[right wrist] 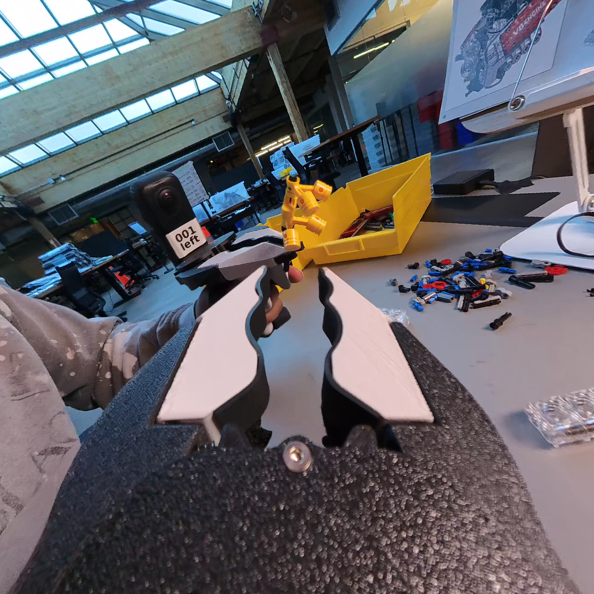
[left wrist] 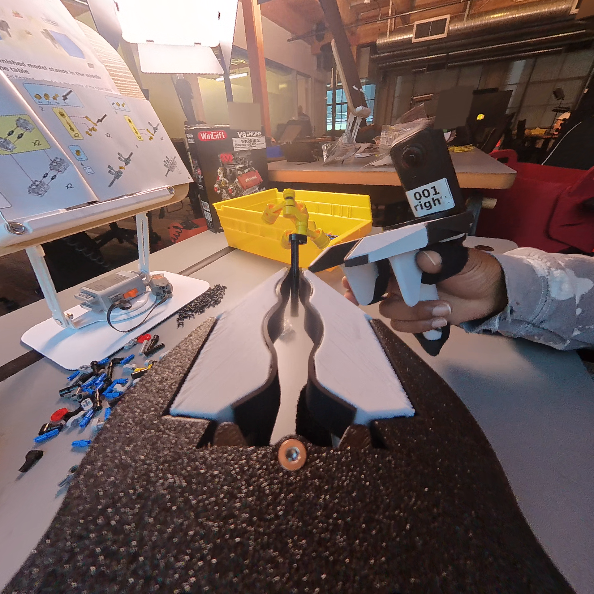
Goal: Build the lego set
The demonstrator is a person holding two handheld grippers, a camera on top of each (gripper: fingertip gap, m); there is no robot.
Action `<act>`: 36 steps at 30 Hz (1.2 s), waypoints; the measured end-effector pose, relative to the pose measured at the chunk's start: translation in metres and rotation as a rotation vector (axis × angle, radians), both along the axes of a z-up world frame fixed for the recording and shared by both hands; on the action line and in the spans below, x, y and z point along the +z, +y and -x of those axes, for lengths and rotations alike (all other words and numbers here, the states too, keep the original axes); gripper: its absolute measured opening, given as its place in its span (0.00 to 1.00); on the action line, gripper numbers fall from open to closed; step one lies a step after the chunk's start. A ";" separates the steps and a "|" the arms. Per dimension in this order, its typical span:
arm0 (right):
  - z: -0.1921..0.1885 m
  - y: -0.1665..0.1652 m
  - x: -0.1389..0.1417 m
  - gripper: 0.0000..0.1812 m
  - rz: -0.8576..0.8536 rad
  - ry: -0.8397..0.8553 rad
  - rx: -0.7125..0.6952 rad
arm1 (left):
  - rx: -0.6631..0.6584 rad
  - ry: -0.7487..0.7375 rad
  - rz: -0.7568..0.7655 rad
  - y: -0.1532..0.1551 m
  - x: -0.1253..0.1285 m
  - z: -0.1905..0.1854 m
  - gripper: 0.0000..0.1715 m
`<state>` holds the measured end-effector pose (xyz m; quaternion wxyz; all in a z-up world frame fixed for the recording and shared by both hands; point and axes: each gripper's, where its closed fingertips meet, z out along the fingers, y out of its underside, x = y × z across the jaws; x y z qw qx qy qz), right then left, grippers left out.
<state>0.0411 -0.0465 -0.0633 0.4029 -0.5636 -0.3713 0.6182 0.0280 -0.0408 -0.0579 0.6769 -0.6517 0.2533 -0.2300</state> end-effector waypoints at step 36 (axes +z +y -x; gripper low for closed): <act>0.003 0.027 -0.007 0.09 -0.285 -0.256 0.108 | 0.125 0.303 0.041 0.019 -0.048 0.008 0.02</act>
